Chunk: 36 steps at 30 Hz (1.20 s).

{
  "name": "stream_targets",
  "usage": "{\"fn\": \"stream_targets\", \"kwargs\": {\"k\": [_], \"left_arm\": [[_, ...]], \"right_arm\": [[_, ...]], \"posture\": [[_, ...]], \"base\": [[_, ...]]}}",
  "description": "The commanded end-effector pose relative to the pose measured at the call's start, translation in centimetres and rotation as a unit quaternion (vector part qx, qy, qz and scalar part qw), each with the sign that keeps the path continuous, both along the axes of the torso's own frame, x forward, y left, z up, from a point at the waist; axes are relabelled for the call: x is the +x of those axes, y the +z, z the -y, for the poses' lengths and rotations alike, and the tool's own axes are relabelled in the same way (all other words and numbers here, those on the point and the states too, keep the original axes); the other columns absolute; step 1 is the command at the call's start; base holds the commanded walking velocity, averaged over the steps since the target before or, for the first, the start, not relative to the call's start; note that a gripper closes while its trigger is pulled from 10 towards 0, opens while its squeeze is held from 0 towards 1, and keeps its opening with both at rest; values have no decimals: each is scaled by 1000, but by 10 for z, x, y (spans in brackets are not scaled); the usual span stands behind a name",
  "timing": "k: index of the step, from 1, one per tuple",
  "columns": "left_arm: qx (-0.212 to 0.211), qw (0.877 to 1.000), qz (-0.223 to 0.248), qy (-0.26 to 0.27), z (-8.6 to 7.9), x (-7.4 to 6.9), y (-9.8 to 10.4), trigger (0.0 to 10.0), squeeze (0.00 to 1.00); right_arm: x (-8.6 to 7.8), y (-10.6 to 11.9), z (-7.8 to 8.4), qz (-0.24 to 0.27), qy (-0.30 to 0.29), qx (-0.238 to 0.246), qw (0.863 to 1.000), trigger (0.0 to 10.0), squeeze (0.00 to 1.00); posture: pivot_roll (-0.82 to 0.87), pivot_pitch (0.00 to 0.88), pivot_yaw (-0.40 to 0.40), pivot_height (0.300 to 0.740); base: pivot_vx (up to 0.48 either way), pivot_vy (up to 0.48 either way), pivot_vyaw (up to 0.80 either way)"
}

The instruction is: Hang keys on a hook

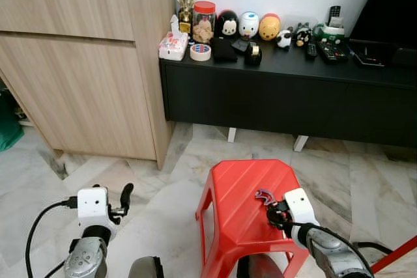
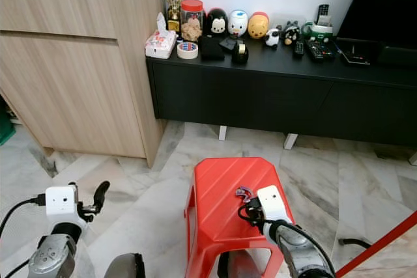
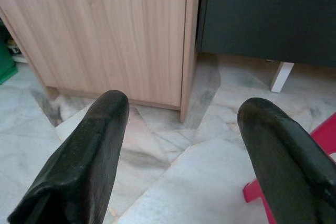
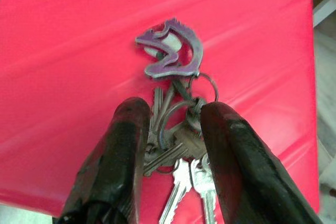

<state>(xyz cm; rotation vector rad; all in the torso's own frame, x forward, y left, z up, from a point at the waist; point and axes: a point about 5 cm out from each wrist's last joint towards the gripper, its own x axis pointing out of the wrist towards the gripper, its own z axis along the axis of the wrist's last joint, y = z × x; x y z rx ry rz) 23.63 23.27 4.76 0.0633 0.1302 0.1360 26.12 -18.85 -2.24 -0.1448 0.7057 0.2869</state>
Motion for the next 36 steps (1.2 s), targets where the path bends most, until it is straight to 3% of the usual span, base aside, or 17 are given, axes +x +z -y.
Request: {"fn": "stream_targets", "kwargs": {"k": [1, 10, 36], "left_arm": [[3, 1000, -1, -3, 4, 1, -2, 10000, 0], [2, 1000, 0, -4, 5, 2, -2, 10000, 0], [6, 1000, 3, -8, 6, -2, 1, 10000, 0]], "right_arm": [[1, 0, 2, 2, -6, -2, 1000, 10000, 0], [3, -3, 3, -3, -8, -20, 1000, 10000, 0], [10, -4, -9, 5, -25, -13, 1000, 10000, 0]], "posture": [[66, 0, -96, 598], [65, 0, -95, 598], [87, 0, -87, 598]], "base": [[0, 0, 0], [0, 0, 0], [0, 0, 0]]}}
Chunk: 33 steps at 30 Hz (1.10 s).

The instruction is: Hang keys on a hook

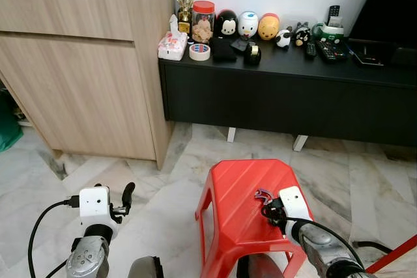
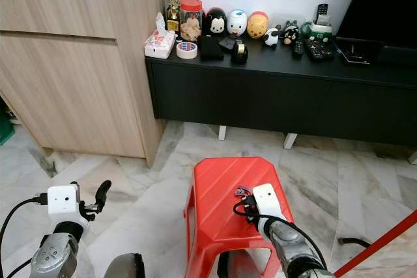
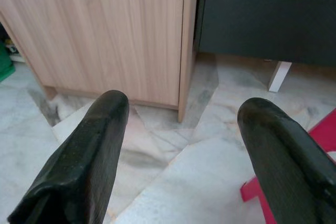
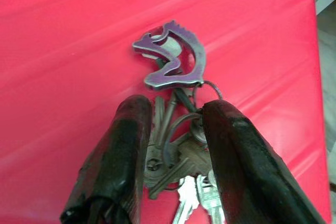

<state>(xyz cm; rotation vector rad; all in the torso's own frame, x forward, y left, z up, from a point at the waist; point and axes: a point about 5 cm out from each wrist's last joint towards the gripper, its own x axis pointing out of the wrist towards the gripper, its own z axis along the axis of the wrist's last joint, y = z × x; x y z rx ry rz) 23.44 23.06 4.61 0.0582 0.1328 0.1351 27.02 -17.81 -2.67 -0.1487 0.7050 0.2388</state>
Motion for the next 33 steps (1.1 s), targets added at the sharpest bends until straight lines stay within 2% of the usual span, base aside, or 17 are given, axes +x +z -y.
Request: {"fn": "stream_targets", "kwargs": {"k": [1, 8, 22, 23, 24, 25, 26, 33], "left_arm": [[9, 1000, 6, -7, 3, -1, 3, 10000, 0], [14, 1000, 9, -9, 2, -5, 7, 10000, 0], [16, 1000, 14, -13, 5, -11, 12, 10000, 0], [16, 1000, 14, -12, 5, -12, 13, 10000, 0], [17, 1000, 14, -12, 4, -12, 13, 10000, 0], [17, 1000, 13, -11, 3, -12, 13, 10000, 0], [18, 1000, 13, -11, 3, -12, 13, 10000, 0], [18, 1000, 11, -10, 1, -11, 12, 10000, 0]], "right_arm": [[1, 0, 1, 3, -4, -4, 1000, 10000, 0], [-3, -3, -1, 0, -9, 1, 1000, 10000, 0], [-3, -1, 7, 13, -26, -7, 1000, 10000, 0], [-2, -1, 7, 14, -28, -7, 999, 7725, 0], [-2, -1, 7, 13, -28, -9, 999, 1490, 0], [-2, -1, 8, 13, -28, -11, 999, 1490, 0], [-2, -1, 8, 13, -29, -12, 999, 0, 0], [-1, 0, 9, 13, -32, -13, 999, 0, 0]], "posture": [[88, 0, -87, 598], [91, 23, -78, 598], [98, 62, -82, 598], [99, 65, -82, 598], [100, 65, -81, 598], [100, 65, -81, 598], [100, 66, -81, 598], [100, 62, -78, 598]], "base": [[0, 0, 0], [0, 0, 0], [0, 0, 0], [0, 0, 0], [0, 0, 0], [0, 0, 0], [0, 0, 0], [0, 0, 0]]}}
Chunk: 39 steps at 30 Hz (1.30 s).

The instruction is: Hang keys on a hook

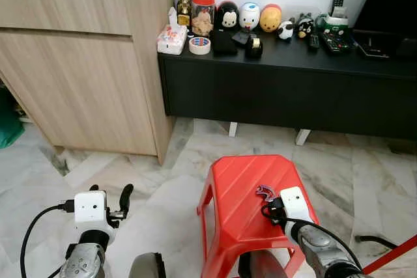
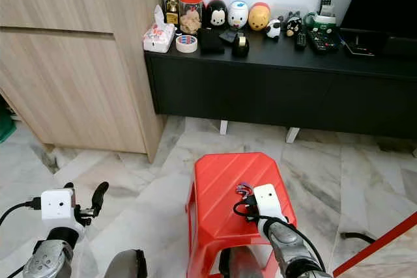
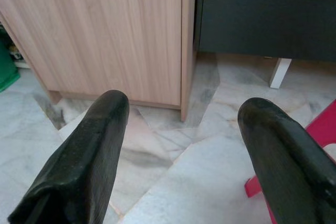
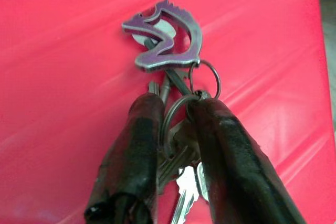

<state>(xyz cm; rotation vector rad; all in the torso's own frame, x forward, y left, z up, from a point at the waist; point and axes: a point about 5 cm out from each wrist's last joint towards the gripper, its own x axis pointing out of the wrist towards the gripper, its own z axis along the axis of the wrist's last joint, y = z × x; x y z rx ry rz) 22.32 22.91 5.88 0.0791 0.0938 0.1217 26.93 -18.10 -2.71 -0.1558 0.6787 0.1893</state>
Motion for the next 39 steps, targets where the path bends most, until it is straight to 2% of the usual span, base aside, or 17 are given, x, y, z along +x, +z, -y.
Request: {"fn": "stream_targets", "kwargs": {"k": [1, 16, 21, 24, 25, 27, 30, 32, 33, 34, 36, 37, 39], "left_arm": [[8, 1000, -8, -2, 0, 0, -1, 10000, 0], [12, 1000, -9, 3, -5, 2, 1, 10000, 0], [14, 1000, -8, 8, -8, 7, 0, 10000, 0], [15, 1000, -5, 12, -10, 10, 1, 10000, 0], [15, 1000, -5, 12, -10, 10, 1, 10000, 0], [17, 1000, -5, 15, -12, 13, 1, 10000, 0], [19, 1000, -4, 18, -14, 16, 2, 10000, 0], [19, 1000, -3, 19, -16, 18, 1, 10000, 0], [20, 1000, -2, 23, -17, 19, 1, 10000, 0], [20, 1000, -2, 24, -18, 19, 0, 10000, 0], [23, 999, -3, 25, -18, 19, 0, 10000, 0], [24, 999, -3, 27, -19, 19, -1, 10000, 0], [25, 999, -3, 30, -21, 18, -2, 10000, 0]], "right_arm": [[0, 0, 6, -3, -12, -3, 1000, 0, 0], [4, 4, 8, 12, -27, -2, 1000, 0, 0], [23, 24, 13, 71, -63, 16, 995, 0, 0], [40, 46, 15, 137, -78, 44, 987, 0, 0], [40, 46, 15, 137, -78, 44, 987, 0, 0], [48, 59, 16, 171, -79, 57, 980, 0, 0], [60, 77, 11, 214, -69, 84, 971, 0, 0], [66, 87, 4, 234, -70, 128, 961, 0, 0], [72, 100, -7, 254, -77, 195, 944, 10000, 0], [74, 103, -11, 259, -79, 218, 938, 10000, 0], [76, 111, -19, 257, -113, 290, 915, 10000, 0], [78, 119, -26, 255, -138, 344, 893, 10000, 0], [78, 130, -35, 264, -149, 373, 877, 10000, 0]], "posture": [[101, 61, -77, 598], [107, 41, -75, 598], [107, 16, -78, 598], [103, 0, -78, 598], [103, 0, -78, 598], [100, 0, -76, 598], [98, 0, -79, 598], [98, 0, -81, 598], [98, 0, -84, 598], [99, 0, -84, 598], [102, 0, -88, 598], [105, 0, -89, 598], [102, 0, -89, 598]], "base": [[0, 0, 0], [0, 0, 0], [0, 0, 0], [0, 0, 0], [0, 0, 0], [0, 0, 0], [0, 0, 0], [0, 0, 0], [0, 0, 0], [0, 0, 0], [0, 0, 0], [0, 0, 0], [0, 0, 0]]}}
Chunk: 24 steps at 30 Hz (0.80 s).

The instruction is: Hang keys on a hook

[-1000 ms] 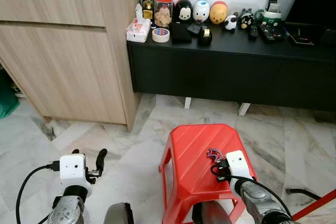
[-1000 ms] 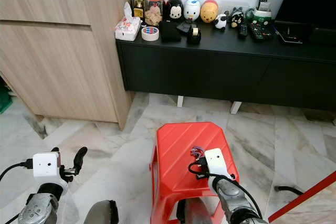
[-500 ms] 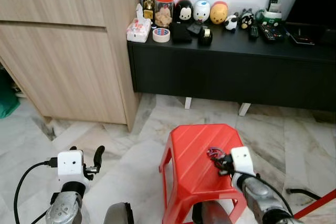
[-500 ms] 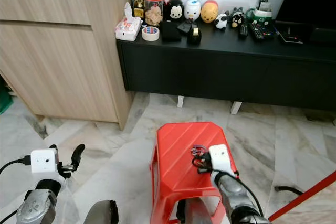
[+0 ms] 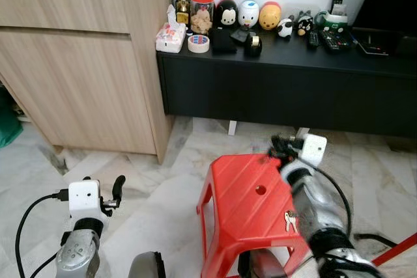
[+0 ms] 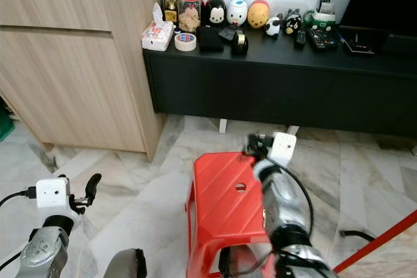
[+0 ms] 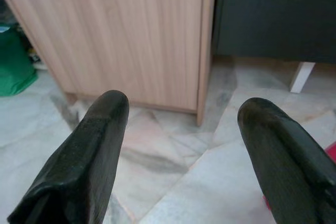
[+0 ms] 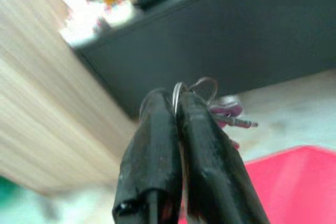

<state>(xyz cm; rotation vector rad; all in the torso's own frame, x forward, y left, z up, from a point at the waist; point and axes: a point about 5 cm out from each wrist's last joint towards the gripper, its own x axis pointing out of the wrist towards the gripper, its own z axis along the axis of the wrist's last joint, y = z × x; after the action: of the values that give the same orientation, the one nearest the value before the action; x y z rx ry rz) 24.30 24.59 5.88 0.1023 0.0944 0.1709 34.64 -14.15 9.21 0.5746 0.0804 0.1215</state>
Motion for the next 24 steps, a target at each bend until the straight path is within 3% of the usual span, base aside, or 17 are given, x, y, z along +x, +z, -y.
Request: {"fn": "stream_targets", "kwargs": {"k": [1, 4, 5, 6, 8, 16, 24], "left_arm": [[12, 1000, -3, 7, -4, -2, -2, 10000, 0], [12, 1000, -3, 8, -4, -2, -3, 10000, 0], [11, 1000, -5, 9, -4, -2, -5, 10000, 0], [10, 1000, -10, 11, -4, -4, -9, 10000, 0], [8, 1000, -15, 14, -5, -5, -13, 10000, 0], [-20, 997, -65, 46, -9, -23, -44, 10000, 0], [-32, 990, -118, 67, -15, -43, -70, 10000, 0]], "right_arm": [[0, 15, 0, 24, -17, 9, 1000, 10000, 0], [-1, 23, -6, 55, -13, -35, 998, 10000, 0], [-1, 27, -7, 73, -16, -65, 995, 10000, 0], [-3, 30, -8, 97, -16, -147, 984, 10000, 0], [-6, 29, -8, 102, -12, -182, 978, 10000, 0], [-17, 29, -8, 105, -11, -236, 966, 10000, 0], [-19, 26, -13, 86, -12, -199, 976, 10000, 0]], "posture": [[102, 0, -89, 598], [103, 0, -88, 598], [103, 0, -88, 598], [100, 0, -91, 607], [102, 0, -94, 617], [102, 0, -105, 661], [104, 0, -106, 710]], "base": [[0, 0, 0], [0, 0, 0], [0, 0, 0], [0, 0, 0], [0, 0, 0], [0, 0, 0], [0, 0, 0]]}}
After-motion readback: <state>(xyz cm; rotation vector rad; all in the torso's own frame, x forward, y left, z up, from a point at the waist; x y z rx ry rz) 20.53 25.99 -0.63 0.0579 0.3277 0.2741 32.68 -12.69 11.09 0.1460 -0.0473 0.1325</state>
